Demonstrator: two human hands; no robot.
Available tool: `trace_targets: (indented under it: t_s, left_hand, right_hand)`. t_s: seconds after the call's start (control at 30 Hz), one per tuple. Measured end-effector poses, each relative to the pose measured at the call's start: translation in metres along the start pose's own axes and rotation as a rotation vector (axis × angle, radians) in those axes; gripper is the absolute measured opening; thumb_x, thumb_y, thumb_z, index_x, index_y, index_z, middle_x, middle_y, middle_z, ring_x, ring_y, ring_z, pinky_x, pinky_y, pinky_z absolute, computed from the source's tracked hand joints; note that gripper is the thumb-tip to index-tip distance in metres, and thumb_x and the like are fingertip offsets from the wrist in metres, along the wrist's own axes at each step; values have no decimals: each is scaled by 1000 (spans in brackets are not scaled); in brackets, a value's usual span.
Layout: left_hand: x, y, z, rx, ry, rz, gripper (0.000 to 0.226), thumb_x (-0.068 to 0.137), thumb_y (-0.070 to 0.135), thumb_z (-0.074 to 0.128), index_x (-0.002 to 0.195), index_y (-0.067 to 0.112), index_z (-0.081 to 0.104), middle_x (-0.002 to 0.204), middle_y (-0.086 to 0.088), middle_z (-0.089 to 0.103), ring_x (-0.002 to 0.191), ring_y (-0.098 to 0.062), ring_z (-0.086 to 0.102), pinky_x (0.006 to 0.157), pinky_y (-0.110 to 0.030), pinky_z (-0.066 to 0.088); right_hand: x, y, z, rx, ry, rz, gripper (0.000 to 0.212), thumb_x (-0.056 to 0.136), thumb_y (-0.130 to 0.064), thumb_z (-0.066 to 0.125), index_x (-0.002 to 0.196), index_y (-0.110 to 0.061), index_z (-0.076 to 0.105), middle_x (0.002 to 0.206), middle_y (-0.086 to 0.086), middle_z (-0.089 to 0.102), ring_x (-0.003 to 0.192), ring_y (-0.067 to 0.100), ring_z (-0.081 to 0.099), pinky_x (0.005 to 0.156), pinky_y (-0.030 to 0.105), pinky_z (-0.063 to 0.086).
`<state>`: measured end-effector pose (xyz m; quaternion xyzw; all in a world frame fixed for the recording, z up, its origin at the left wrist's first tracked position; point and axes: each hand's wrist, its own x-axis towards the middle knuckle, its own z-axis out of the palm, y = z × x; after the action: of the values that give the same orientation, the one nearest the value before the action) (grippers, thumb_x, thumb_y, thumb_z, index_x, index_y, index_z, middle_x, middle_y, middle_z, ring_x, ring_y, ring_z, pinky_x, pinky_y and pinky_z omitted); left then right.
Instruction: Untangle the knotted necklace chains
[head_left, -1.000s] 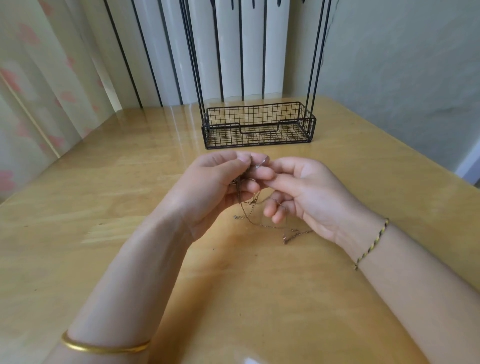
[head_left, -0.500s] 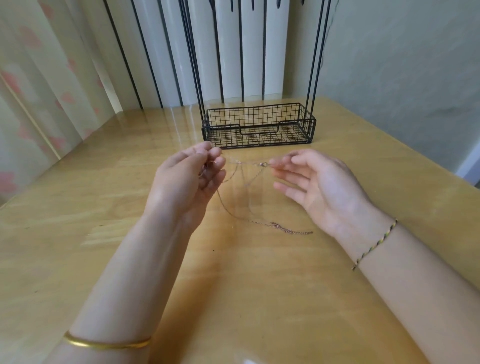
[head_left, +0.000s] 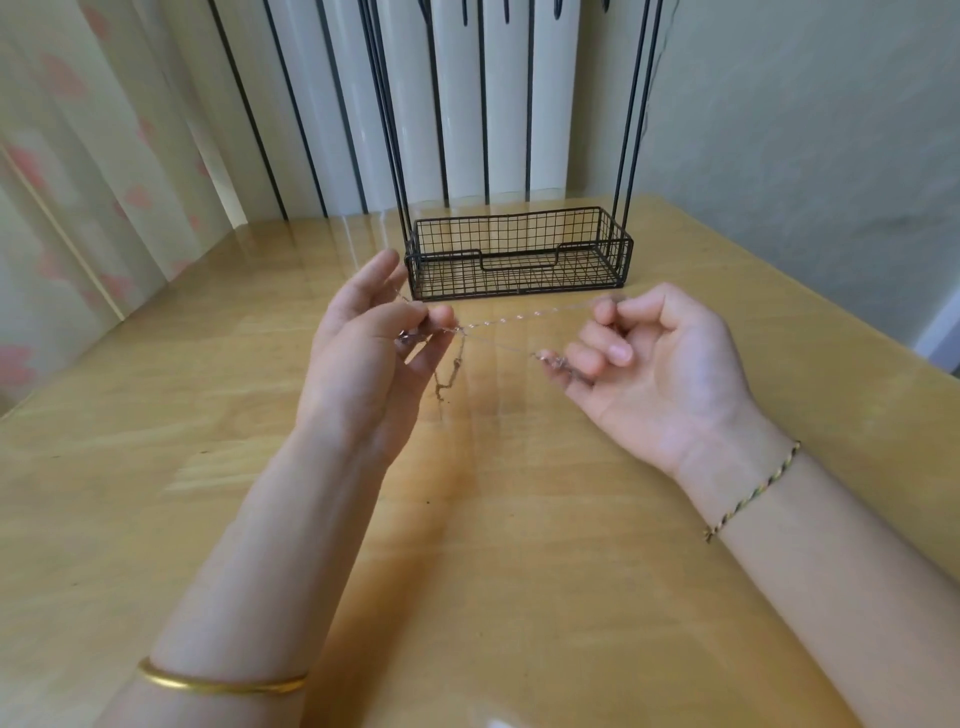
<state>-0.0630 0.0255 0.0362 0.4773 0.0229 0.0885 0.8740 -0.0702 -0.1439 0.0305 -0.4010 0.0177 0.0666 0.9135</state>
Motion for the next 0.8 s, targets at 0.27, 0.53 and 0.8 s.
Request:
trace_targets:
  t_s: [0.27, 0.53, 0.8]
  left_hand:
    - [1, 2, -2, 95, 96, 144, 61, 85, -26, 39, 134, 9, 49, 142, -3, 42, 106, -19, 65, 81, -25, 55]
    - [9, -5, -12, 398, 148, 216, 71, 82, -23, 36, 126, 31, 54, 131, 17, 48, 124, -11, 50, 99, -29, 43]
    - [13, -8, -18, 691, 182, 281, 75, 77, -22, 37, 112, 41, 56, 133, 18, 51, 133, -7, 40, 105, -30, 40]
  right_hand:
    - [3, -1, -4, -711, 141, -12, 16, 82, -17, 55, 67, -13, 58, 42, -6, 25, 36, 11, 18, 54, 27, 34]
    - [10, -4, -6, 18, 243, -116, 21, 92, -9, 50, 70, -9, 51, 38, -5, 25, 29, 7, 15, 48, 19, 49]
    - [12, -5, -14, -376, 504, -262, 19, 97, -11, 37, 80, -17, 42, 62, 5, 58, 31, 8, 19, 31, 15, 15]
